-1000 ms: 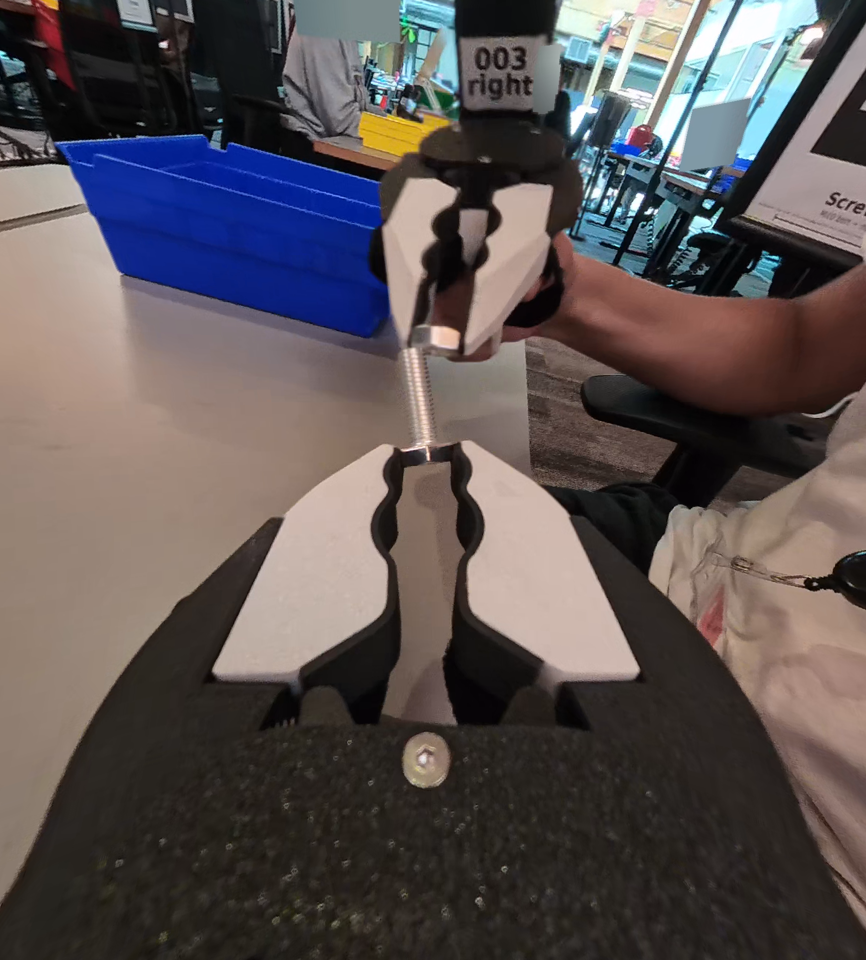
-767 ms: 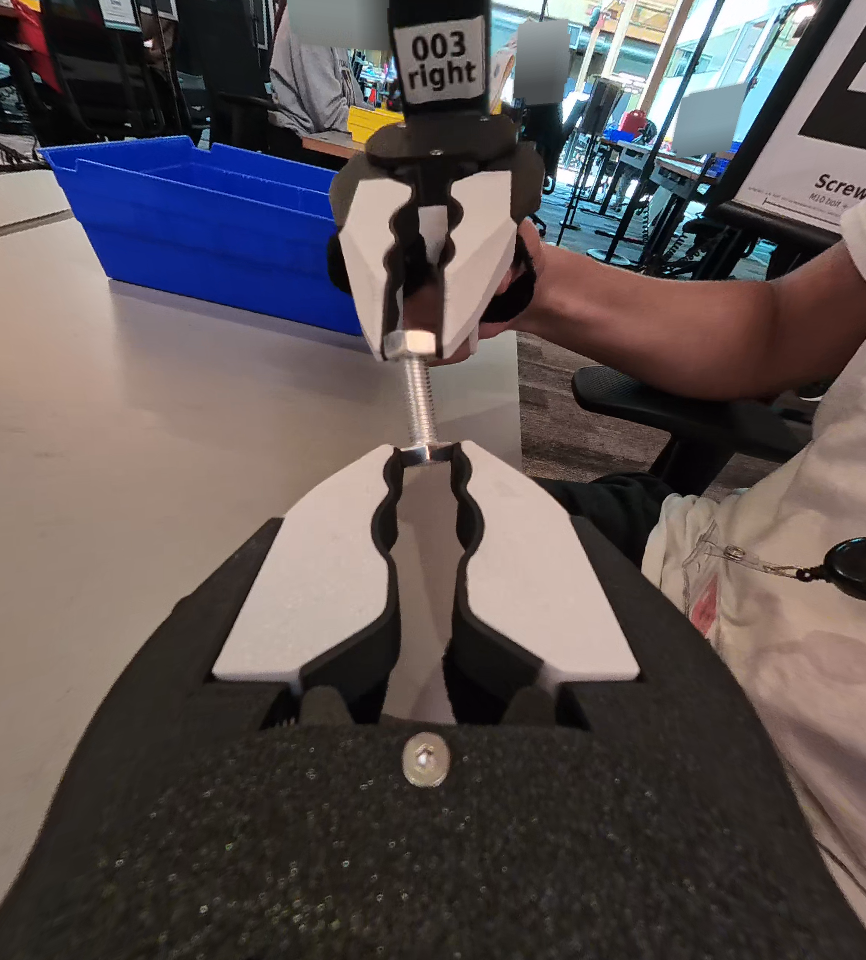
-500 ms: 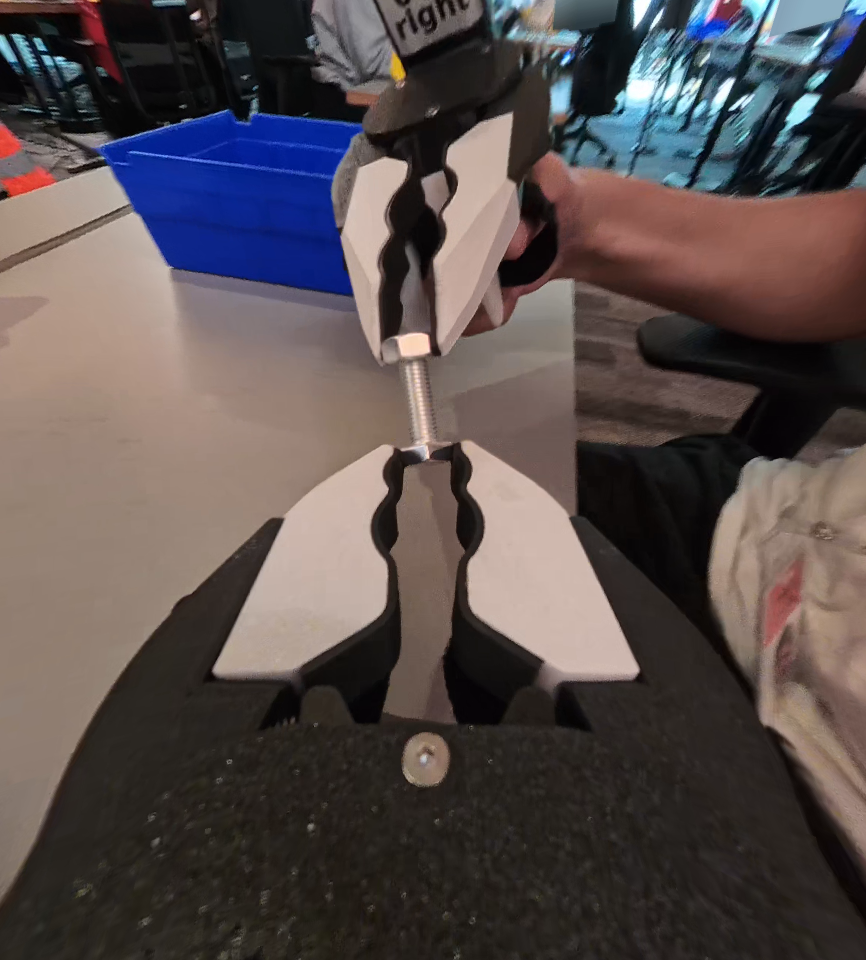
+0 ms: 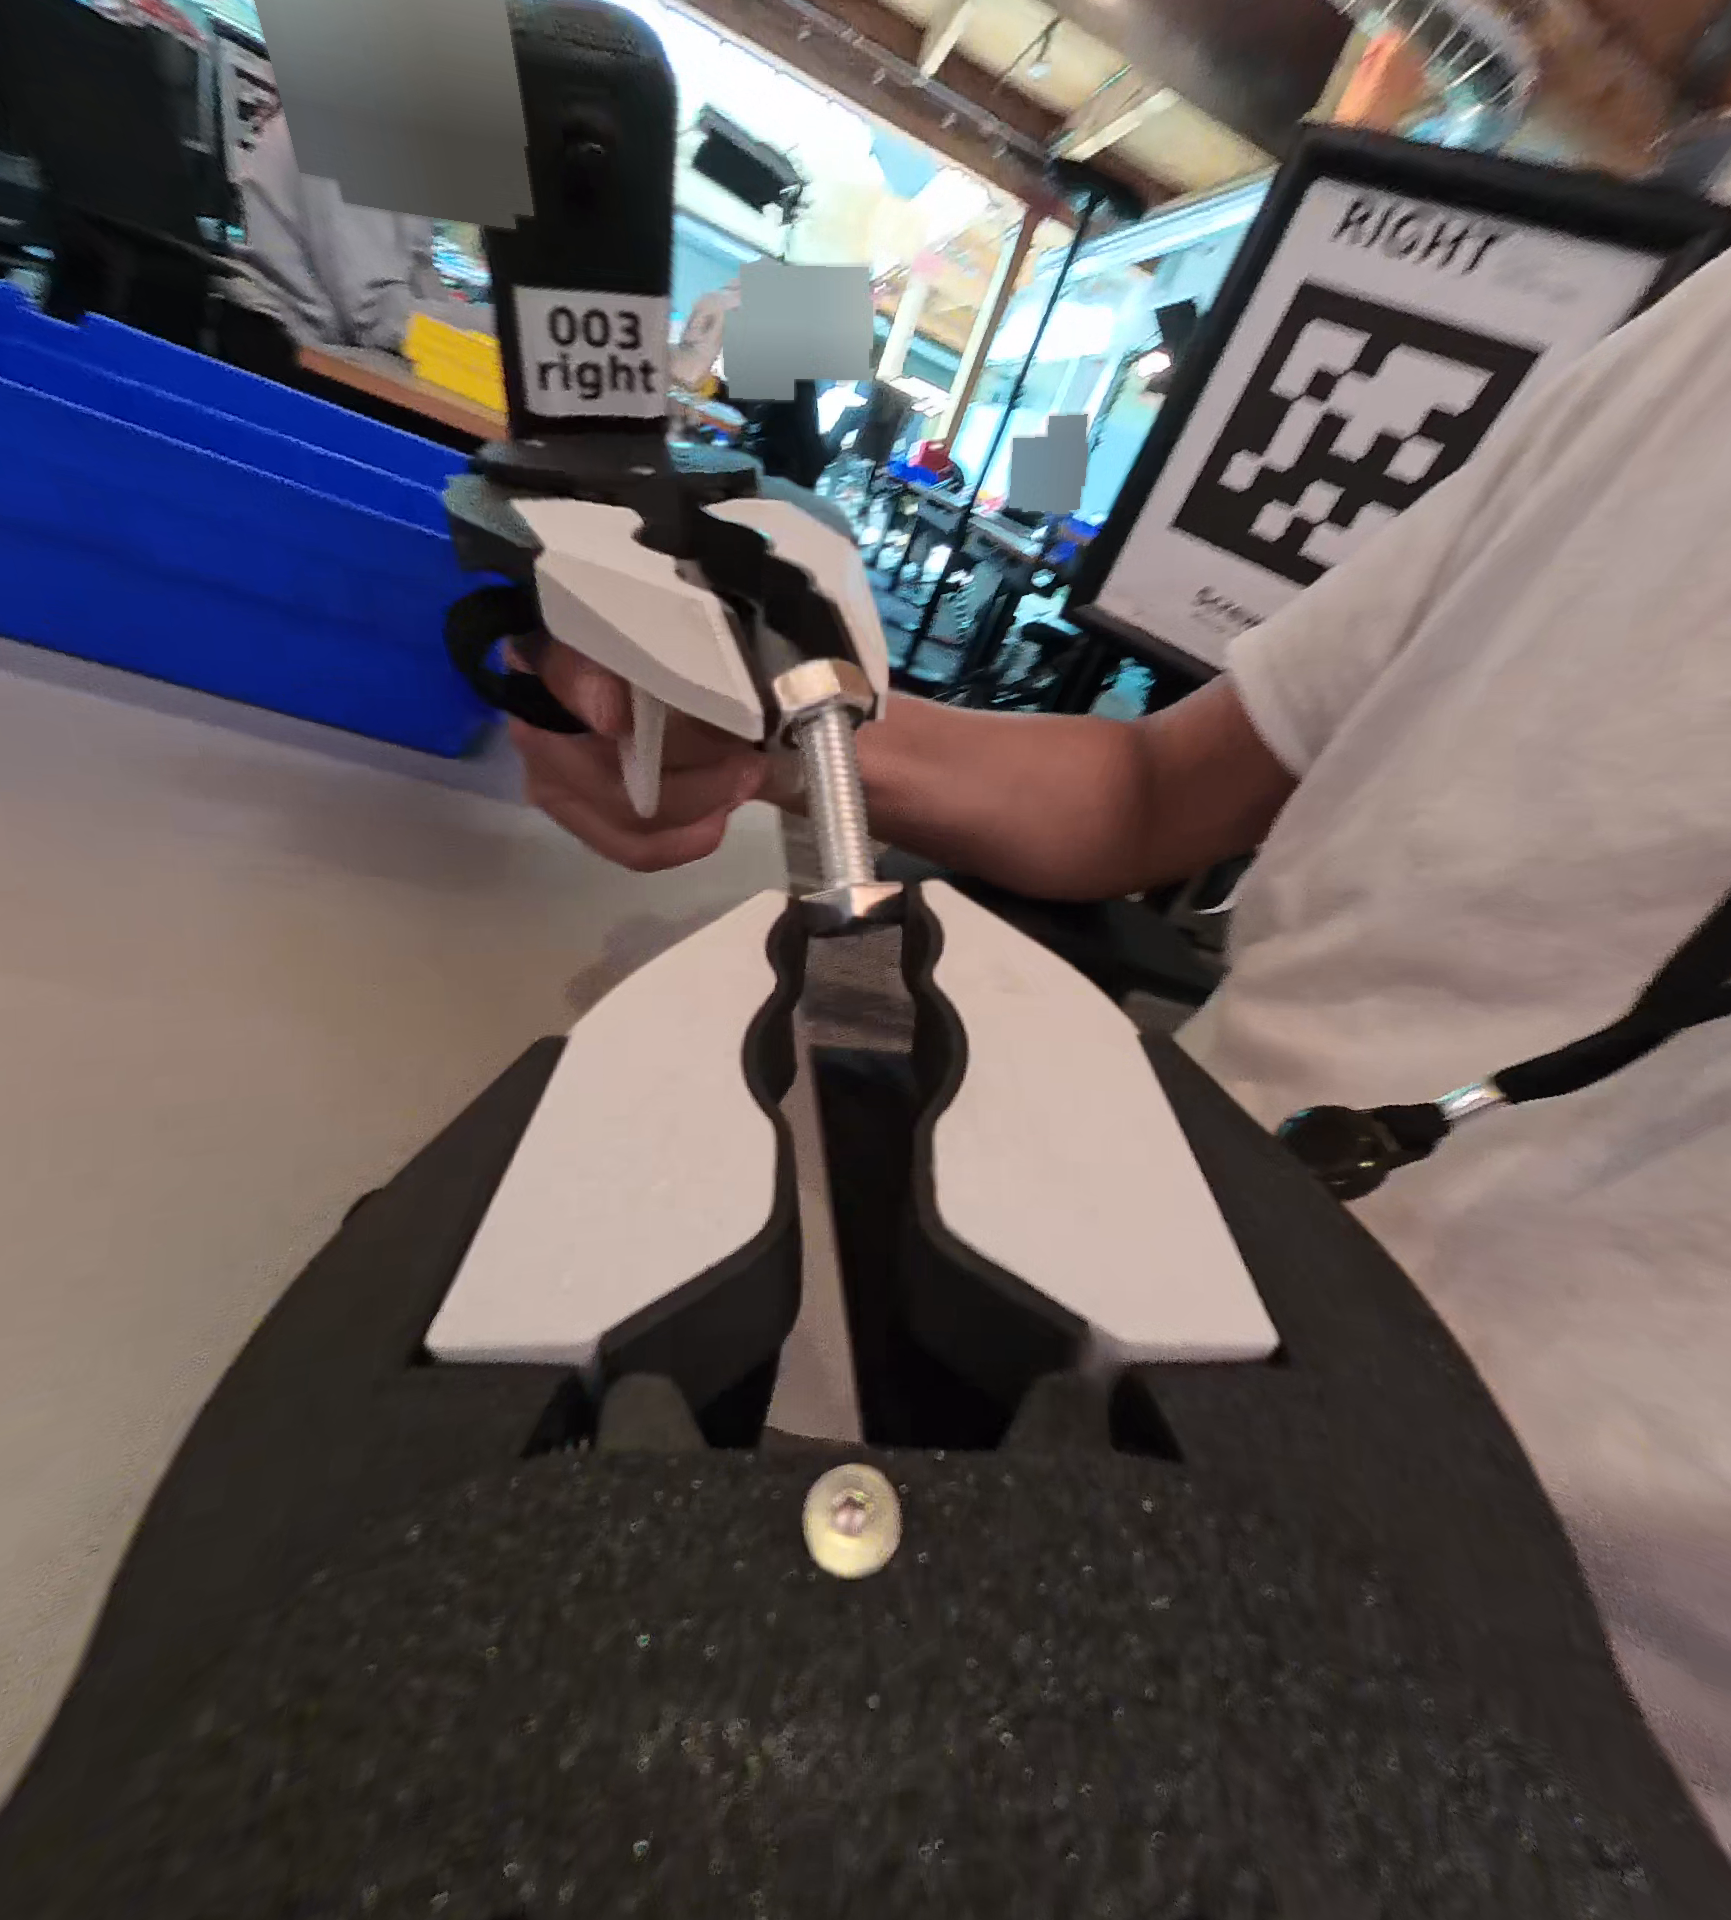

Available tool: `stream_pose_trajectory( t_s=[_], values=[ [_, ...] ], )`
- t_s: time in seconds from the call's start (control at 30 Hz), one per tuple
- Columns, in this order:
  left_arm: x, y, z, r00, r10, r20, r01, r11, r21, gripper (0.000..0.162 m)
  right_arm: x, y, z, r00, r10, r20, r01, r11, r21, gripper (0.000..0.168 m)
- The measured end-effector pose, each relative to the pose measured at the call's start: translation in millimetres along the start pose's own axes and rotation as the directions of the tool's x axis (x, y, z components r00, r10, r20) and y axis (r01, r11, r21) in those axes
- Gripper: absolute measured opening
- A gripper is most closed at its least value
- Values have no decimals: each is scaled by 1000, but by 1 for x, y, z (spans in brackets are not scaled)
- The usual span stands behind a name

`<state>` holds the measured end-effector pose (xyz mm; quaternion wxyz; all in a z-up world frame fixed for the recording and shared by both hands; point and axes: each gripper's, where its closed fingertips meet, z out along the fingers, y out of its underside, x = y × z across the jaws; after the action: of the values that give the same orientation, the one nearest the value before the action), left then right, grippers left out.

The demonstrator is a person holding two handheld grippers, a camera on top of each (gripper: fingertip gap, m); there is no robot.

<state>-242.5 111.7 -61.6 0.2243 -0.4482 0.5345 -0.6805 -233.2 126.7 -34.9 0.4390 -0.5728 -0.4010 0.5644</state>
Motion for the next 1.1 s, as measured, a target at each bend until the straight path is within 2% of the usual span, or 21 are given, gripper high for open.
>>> stream_pose_trajectory(
  t_s=[0.23, 0.5, 0.73, 0.87, 0.97, 1.1],
  values=[
    [26, -9, 0, 960, -137, -245, 155, 986, 54, 17, -21, -10, 9, 987, -137, 82, 142, 989, -50, 17],
    [39, -13, -1, 915, -188, -357, 223, 973, 60, 17, -31, -15, 16, 951, -297, 86, 306, 944, -125, 17],
    [46, -19, -3, 837, -275, -473, 351, 933, 79, 18, -34, -21, 18, 949, -286, 131, 295, 954, -56, 17],
    [31, -20, -5, 913, -227, -338, 277, 955, 108, 17, -19, -21, 15, 966, -256, 35, 258, 963, -81, 17],
    [13, -14, -5, 982, -141, -127, 152, 985, 78, 18, -4, -14, 8, 980, -192, -48, 184, 974, -129, 17],
    [-14, -1, -6, 988, 10, 153, -4, 999, -36, 18, 16, 1, -3, 989, -34, -147, 11, 988, -154, 16]
  ],
)
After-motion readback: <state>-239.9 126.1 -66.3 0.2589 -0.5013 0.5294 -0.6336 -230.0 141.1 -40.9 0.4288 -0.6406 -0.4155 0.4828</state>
